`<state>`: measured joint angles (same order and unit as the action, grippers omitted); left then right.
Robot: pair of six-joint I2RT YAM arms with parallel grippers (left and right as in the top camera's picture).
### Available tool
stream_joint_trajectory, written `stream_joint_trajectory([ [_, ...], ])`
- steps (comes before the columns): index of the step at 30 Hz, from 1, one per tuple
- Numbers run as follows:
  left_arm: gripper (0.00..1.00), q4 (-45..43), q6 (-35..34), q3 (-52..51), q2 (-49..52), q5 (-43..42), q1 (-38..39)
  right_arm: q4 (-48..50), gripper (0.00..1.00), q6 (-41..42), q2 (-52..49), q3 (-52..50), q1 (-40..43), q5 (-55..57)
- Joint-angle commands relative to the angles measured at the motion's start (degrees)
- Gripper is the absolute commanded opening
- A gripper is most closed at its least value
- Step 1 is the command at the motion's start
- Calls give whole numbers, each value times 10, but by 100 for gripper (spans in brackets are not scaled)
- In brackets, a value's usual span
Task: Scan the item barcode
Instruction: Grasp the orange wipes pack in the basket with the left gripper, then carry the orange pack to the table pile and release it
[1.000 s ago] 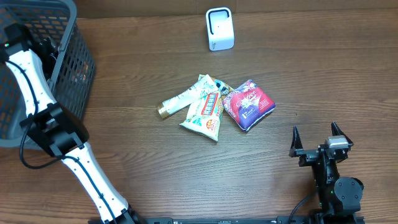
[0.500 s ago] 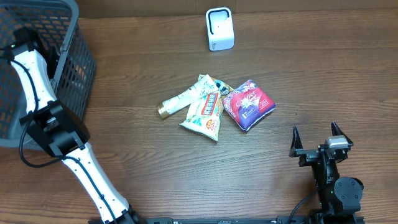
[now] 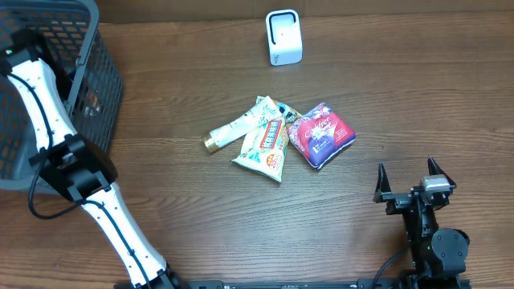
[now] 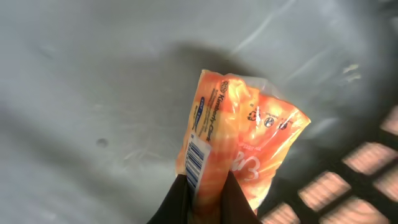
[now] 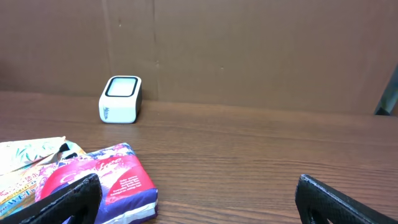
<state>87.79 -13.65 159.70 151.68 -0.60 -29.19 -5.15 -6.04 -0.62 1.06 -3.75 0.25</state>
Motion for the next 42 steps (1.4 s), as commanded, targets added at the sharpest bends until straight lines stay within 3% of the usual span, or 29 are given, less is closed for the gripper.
stream_joint_trajectory([
  [1,4,32,-29,115,0,4,-7,3,100,-2,5,-6,3,1],
  [4,4,76,-35,202,-11,6,-9,3,100,-2,5,-6,3,1],
  [12,4,90,-48,203,-153,4,-8,3,100,-2,5,-6,3,1],
  [24,4,90,-39,177,-384,-148,53,3,100,-2,5,-6,3,1],
  [29,4,90,-30,70,-455,-174,161,3,100,-2,5,-6,3,1],
  [35,4,90,-26,-118,-487,-166,349,3,100,-2,5,-6,3,1],
  [42,4,49,-51,-337,-464,-49,513,3,100,-2,5,-6,3,1],
])
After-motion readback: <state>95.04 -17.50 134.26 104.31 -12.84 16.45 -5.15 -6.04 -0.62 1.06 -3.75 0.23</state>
